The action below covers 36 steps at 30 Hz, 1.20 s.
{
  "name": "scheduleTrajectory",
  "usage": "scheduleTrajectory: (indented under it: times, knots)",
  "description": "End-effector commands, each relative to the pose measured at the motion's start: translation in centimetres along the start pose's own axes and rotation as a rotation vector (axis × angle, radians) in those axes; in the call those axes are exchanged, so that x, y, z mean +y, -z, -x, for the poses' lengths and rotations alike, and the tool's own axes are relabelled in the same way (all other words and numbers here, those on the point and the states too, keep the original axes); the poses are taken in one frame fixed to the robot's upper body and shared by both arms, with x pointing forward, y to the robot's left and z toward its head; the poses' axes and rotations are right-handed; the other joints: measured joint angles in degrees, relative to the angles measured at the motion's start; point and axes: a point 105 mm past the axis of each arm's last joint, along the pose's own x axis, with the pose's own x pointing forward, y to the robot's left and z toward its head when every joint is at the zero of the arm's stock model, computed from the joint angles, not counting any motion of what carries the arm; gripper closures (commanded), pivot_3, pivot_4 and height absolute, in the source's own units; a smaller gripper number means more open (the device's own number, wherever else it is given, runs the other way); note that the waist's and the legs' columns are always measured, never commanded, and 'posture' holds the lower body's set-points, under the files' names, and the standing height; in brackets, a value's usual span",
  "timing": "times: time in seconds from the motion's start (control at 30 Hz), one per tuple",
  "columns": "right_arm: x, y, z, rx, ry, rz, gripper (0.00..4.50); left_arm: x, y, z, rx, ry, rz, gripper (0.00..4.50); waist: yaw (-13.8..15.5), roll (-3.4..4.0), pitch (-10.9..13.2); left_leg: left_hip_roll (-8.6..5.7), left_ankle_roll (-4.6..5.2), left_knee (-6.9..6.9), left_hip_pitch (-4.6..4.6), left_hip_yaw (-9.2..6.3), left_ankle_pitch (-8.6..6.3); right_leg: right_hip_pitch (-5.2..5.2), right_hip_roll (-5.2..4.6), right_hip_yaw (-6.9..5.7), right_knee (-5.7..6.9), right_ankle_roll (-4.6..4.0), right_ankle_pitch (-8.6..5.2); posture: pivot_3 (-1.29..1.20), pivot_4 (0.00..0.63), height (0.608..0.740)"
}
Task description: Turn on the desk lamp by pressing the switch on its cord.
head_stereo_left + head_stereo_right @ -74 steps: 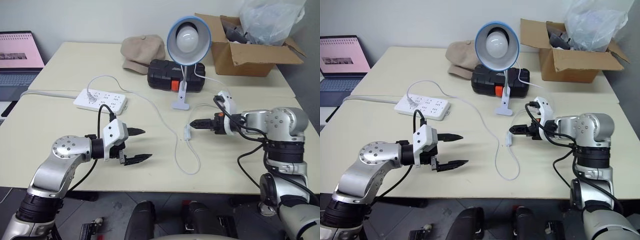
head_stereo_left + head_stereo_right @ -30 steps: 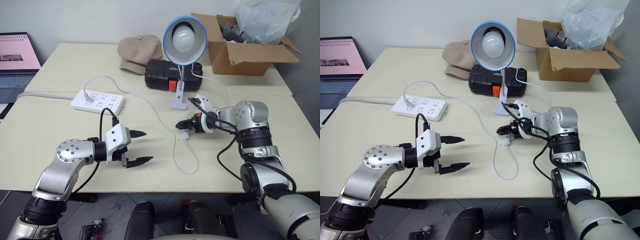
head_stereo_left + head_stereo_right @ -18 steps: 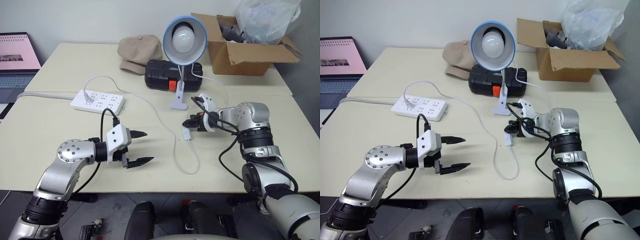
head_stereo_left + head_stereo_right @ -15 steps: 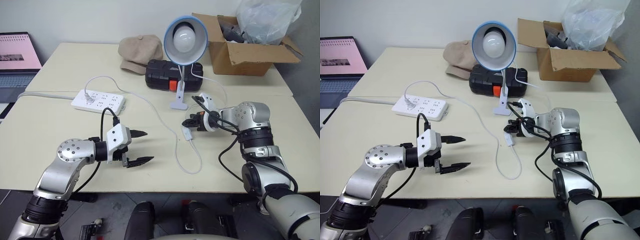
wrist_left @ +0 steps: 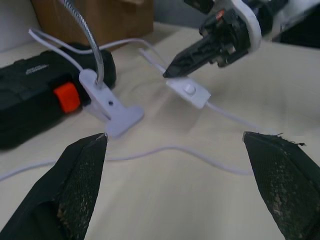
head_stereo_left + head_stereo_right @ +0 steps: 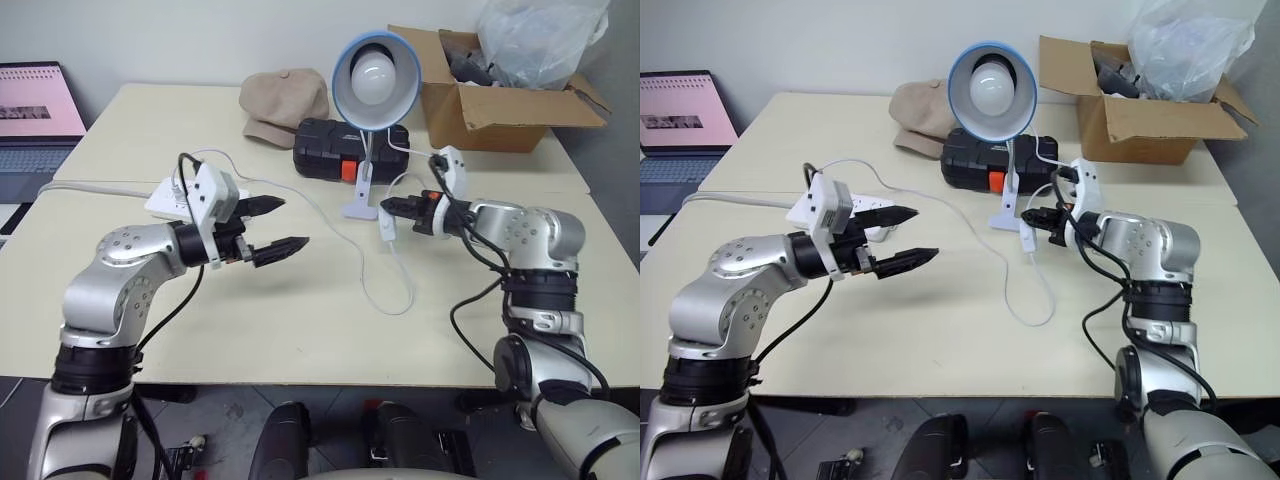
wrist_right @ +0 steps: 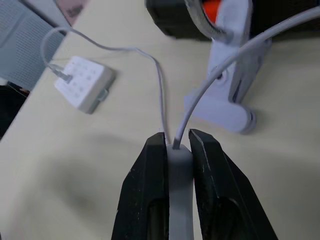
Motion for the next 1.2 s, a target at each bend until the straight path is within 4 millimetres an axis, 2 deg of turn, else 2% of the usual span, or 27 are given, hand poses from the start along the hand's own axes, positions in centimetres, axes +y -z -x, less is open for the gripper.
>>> scheduleTrajectory:
  times: [0.03, 0.23, 0.37, 0.53, 0.67, 1.2]
  knots:
    - [3.1, -2.1, 2.4, -0.1, -0.178, 0.104, 4.18, -1.4, -2.3, -1.3, -0.064, 0.141, 0.105, 0.0, 0.0, 0.0, 0.0, 0.0, 0.0, -0.01, 0.0, -0.01, 0.0, 0.0, 0.0, -0.01, 0.02, 0.0, 0.0, 0.0, 0.15, 0.74]
    - [6.3, -2.8, 4.8, -0.153, -0.337, 0.227, 4.18, -3.0, -2.3, -2.8, -0.049, 0.292, 0.258, 0.0, -0.4, 0.01, 0.0, 0.03, 0.0, 0.0, 0.04, -0.05, 0.0, 0.01, 0.03, -0.04, 0.07, -0.01, 0.0, 0.0, 0.15, 0.74]
    - [8.2, -2.0, 5.9, -0.121, -0.412, 0.341, 4.18, -4.2, -2.3, -3.8, -0.073, 0.394, 0.364, 0.0, -0.3, 0.01, 0.0, 0.02, -0.01, 0.0, 0.05, -0.1, 0.01, 0.01, 0.04, -0.05, 0.09, -0.01, 0.0, 0.0, 0.15, 0.74]
    - [8.6, -1.6, 6.3, -0.107, -0.44, 0.338, 4.18, -4.6, -2.5, -4.7, -0.103, 0.439, 0.43, 0.0, -0.3, 0.0, 0.0, -0.01, 0.0, 0.03, 0.05, -0.09, 0.0, 0.04, 0.03, -0.02, 0.06, -0.01, 0.0, 0.0, 0.15, 0.74]
    - [8.9, -1.4, 6.5, -0.109, -0.454, 0.325, 4.18, -5.7, -2.3, -5.6, -0.12, 0.489, 0.446, 0.0, -0.2, 0.0, 0.0, -0.01, -0.01, 0.03, 0.05, -0.1, 0.01, 0.04, 0.02, -0.03, 0.07, -0.01, 0.0, 0.0, 0.15, 0.74]
    - [10.2, -1.2, 6.8, -0.095, -0.512, 0.29, 4.18, -6.6, -1.8, -6.6, -0.159, 0.524, 0.465, 0.0, -0.2, 0.0, 0.0, -0.01, -0.01, 0.05, 0.05, -0.11, 0.01, 0.06, 0.02, -0.03, 0.07, -0.01, 0.0, 0.0, 0.15, 0.74]
